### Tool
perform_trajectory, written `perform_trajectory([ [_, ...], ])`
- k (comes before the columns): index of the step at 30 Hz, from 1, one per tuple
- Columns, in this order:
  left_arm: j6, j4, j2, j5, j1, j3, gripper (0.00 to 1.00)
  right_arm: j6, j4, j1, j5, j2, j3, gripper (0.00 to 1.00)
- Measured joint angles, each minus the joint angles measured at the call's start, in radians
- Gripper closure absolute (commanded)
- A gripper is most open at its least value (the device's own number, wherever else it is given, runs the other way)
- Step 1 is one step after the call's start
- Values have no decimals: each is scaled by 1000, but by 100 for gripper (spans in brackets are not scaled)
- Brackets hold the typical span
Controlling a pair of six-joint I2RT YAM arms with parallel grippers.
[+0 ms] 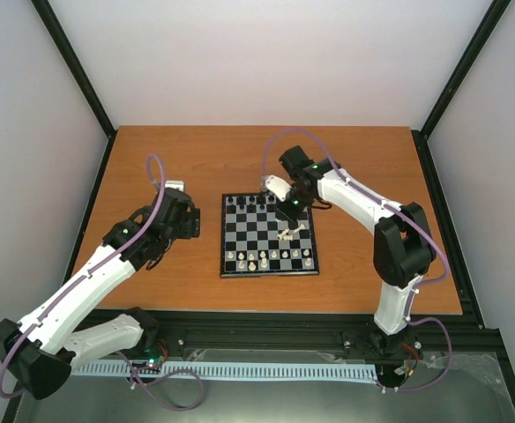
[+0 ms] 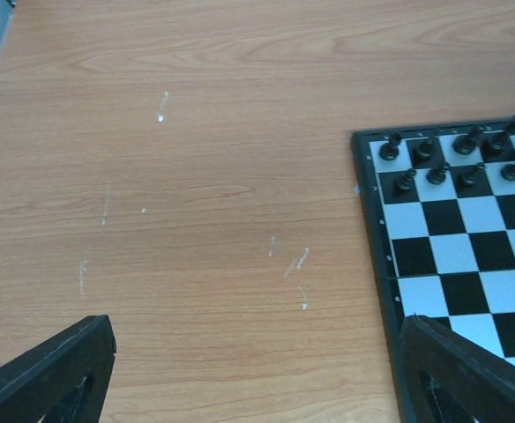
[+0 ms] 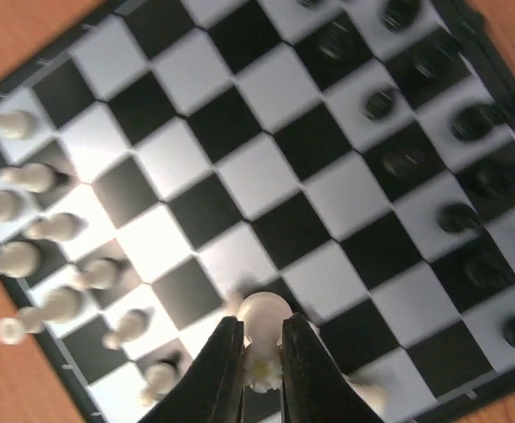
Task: Set up the chess pieces on the board
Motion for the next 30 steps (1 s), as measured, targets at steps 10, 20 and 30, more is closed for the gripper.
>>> perform_trajectory([
  [10,-46,-10,-1,-101,28,1,6,-19,-54,251,-21,12,114,89],
  [20,-57,-14,-48,-188,30,1,4,-26,-58,415,-14,182,187,89],
  [30,-57,-14,-70,-211,31,1,4,-27,-61,451,29,233,189,89],
])
